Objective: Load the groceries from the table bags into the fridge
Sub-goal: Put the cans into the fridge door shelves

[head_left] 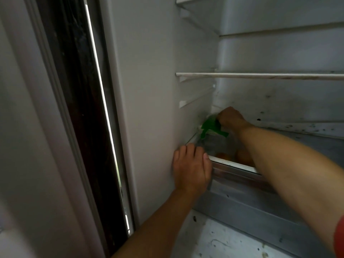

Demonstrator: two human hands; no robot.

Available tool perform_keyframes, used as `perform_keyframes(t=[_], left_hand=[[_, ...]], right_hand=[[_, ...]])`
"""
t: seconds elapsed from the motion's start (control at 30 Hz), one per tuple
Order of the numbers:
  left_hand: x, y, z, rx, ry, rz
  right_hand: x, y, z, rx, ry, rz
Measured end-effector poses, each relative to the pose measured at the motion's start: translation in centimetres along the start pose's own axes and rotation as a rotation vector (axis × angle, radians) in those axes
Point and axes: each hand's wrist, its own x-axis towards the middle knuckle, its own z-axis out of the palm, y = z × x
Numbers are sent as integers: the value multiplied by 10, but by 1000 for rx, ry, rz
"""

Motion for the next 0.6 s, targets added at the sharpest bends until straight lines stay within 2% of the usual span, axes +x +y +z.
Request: perform_keyframes(t=[0.07, 0.13, 0.27, 0.4, 0.5, 0.6], left_hand=[[0, 2, -2, 3, -4, 2], [0, 3, -5, 11, -17, 2], [2, 5, -17, 48, -124, 8], [8, 9, -36, 52, -273, 46], [5, 16, -67, 140, -398, 95], [-16, 33, -113, 204, -438, 118]], right_hand=[[-6, 2, -12, 39, -41, -39], [-19, 7, -24, 15, -5, -58], [-62, 15, -46, -150, 143, -115], [-123, 15, -62, -342, 178, -176], [-175, 22, -67, -455, 223, -323], [-232, 30, -69, -514, 233, -388]])
